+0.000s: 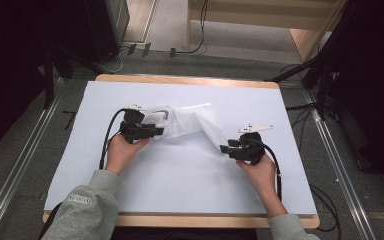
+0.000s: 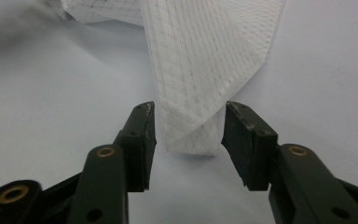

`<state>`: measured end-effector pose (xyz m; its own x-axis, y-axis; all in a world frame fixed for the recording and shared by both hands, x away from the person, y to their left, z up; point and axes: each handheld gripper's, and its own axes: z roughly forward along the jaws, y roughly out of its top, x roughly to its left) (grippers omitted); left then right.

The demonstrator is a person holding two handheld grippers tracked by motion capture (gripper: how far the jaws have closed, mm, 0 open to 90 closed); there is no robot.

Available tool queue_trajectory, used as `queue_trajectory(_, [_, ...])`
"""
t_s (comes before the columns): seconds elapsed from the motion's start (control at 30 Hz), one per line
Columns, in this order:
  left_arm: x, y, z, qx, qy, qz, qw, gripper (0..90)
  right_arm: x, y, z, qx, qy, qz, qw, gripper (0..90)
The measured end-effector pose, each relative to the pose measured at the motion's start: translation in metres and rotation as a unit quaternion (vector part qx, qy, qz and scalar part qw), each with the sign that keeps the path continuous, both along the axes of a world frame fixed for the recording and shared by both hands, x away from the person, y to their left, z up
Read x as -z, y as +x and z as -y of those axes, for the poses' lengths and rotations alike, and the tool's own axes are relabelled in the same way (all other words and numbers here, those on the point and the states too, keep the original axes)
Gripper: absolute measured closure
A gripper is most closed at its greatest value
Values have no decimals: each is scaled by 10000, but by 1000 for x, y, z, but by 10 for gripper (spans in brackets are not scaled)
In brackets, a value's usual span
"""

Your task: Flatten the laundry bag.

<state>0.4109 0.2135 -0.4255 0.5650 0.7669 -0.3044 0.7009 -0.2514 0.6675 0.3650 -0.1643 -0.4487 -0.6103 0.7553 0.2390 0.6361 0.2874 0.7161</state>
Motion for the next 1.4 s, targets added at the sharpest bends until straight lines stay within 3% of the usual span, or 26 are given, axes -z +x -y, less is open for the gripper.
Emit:
queue_trajectory(0.1, [4,6,-3,3,-84,-98,9999,799,4,-4,-4,-120,-10,-77,9999,503])
queue_trajectory(0.27, [5,9,-6,25,-143,-102,9998,892,12,-4,-19,-194,-330,-84,9992,523])
queue_trajectory(0.33, [4,8,-5,51,-72,-46,10000,898,14,0,-23,-150,-429,-42,9990,633])
queue_trajectory(0.4, [1,6,-6,78,15,43,10000,900,14,5,-24,-59,-439,-36,9990,802])
queue_trajectory(0.47, [-3,4,-9,81,-49,87,9999,900,12,8,-23,-19,-448,35,9990,893])
queue_trajectory(0.6, [-17,-4,-11,122,-77,247,9996,900,-2,16,-10,122,-228,121,9996,900])
queue_trajectory(0.73, [-35,-19,-11,266,-107,365,9989,900,-16,24,8,340,13,203,9992,900])
queue_trajectory(0.87, [-44,-36,-15,396,-103,300,9987,900,-24,36,25,503,131,201,9984,900])
queue_trajectory(0.93, [-46,-44,-18,456,-212,218,9985,900,-26,43,32,574,180,194,9980,900])
queue_trajectory(1.1, [-43,-67,-18,664,-320,-30,9973,900,-31,60,44,663,311,110,9973,900])
queue_trajectory(1.33, [-40,-104,-21,907,-586,-288,9937,900,-26,87,44,671,171,-67,9976,900])
queue_trajectory(1.4, [-32,-114,-17,1040,-455,-396,9927,900,-23,95,43,694,137,-131,9974,900])
